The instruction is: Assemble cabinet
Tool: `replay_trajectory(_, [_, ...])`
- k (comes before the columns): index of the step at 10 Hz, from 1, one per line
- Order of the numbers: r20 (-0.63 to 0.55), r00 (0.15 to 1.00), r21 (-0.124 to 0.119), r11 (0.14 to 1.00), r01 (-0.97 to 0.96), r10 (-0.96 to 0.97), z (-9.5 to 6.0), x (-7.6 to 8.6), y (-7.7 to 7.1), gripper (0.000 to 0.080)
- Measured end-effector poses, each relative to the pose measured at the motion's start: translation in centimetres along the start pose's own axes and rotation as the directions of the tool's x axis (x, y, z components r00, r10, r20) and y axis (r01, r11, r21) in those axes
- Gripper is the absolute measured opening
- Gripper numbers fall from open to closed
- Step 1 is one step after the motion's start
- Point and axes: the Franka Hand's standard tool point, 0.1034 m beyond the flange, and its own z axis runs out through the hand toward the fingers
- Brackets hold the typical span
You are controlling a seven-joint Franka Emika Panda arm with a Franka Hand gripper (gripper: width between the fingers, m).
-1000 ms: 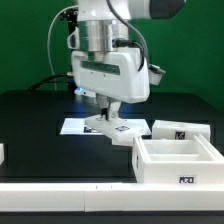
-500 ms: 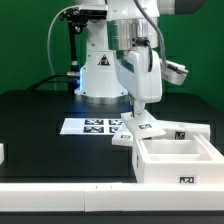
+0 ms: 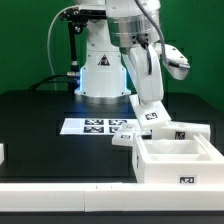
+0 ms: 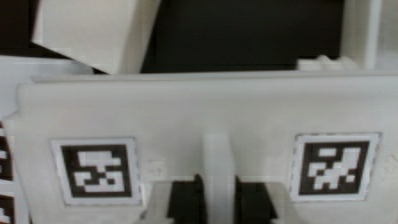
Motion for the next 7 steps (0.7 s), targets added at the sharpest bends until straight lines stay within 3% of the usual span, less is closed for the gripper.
replay_trajectory(1, [0.003,1.0,-0.044,0.999,-0.005,0.005,0.9,-0.5,0.1,0.0062])
replay_trajectory(3, [0.003,1.0,-0.035,0.999,0.003,-0.003,0.7,-0.3,-0.1,0.0062])
replay_trajectory(5, [0.003,1.0,-0.047,0.999,0.007,-0.007,0.7,-0.3,0.1,0.0062])
replay_trajectory(6, [-0.007,0.999,-0.157,0.987,0.044,-0.045,-0.4,-0.3,1.1,0.0062])
replay_trajectory(7, [-0.013,0.998,-0.22,0.973,0.065,-0.069,-0.9,-0.6,1.0,0.0062])
